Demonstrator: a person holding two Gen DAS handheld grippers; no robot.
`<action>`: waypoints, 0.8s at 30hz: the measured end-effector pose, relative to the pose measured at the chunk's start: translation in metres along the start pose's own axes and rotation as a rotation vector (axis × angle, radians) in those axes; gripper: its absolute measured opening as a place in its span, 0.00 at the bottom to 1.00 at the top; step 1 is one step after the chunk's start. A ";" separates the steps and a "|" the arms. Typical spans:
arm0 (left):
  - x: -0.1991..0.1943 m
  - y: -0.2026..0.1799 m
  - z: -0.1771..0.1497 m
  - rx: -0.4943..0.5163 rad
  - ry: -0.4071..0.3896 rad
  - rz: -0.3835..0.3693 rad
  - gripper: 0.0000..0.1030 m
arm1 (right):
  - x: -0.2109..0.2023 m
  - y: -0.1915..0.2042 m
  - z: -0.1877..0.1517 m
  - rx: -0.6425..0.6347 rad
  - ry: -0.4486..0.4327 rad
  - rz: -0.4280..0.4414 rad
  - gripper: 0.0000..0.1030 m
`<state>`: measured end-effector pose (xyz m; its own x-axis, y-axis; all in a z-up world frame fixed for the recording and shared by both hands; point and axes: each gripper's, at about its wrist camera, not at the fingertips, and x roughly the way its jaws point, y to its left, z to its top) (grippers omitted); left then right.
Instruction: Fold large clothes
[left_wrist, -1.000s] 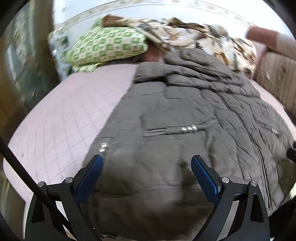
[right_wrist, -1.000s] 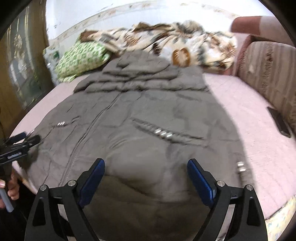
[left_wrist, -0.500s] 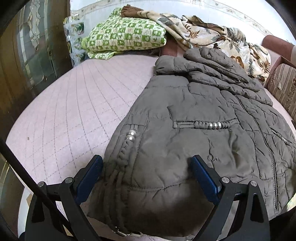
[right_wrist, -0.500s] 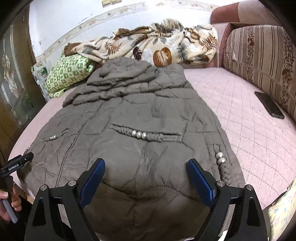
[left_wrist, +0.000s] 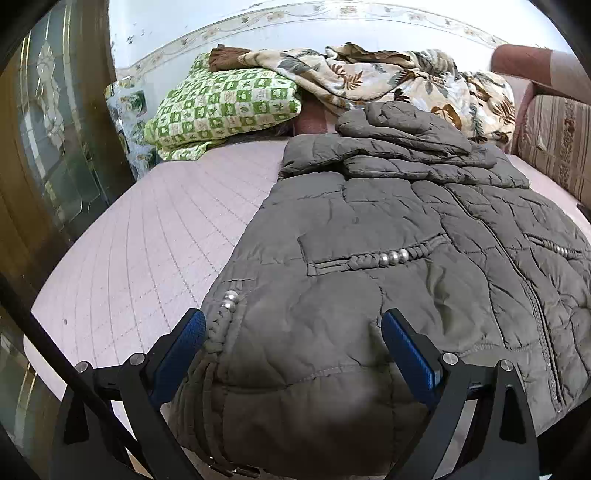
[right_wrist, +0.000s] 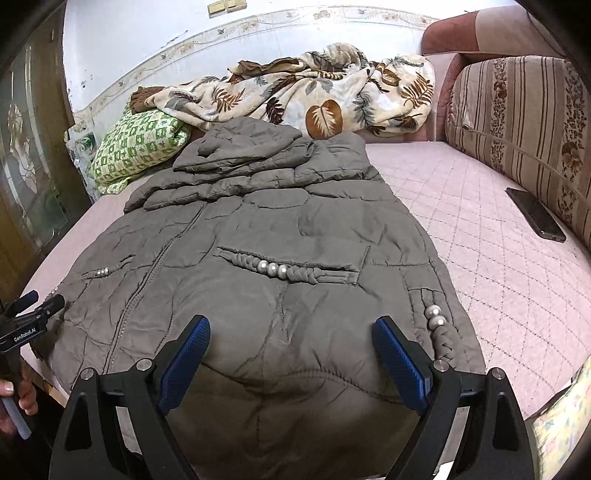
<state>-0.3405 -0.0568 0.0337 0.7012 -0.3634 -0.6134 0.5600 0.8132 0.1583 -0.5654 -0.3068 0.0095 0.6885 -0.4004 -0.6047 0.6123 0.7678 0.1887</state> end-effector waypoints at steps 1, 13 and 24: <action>0.000 -0.001 0.000 0.006 -0.002 0.001 0.93 | 0.000 0.000 0.000 -0.003 0.000 -0.002 0.90; -0.001 -0.005 -0.001 0.025 -0.011 0.007 0.93 | 0.001 0.001 0.001 -0.003 -0.001 0.005 0.90; 0.000 -0.004 -0.002 0.024 -0.010 0.006 0.93 | -0.001 0.002 0.002 -0.001 -0.012 0.007 0.90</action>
<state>-0.3442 -0.0593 0.0318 0.7090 -0.3633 -0.6044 0.5660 0.8044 0.1804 -0.5642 -0.3061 0.0121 0.6973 -0.4009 -0.5942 0.6072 0.7709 0.1924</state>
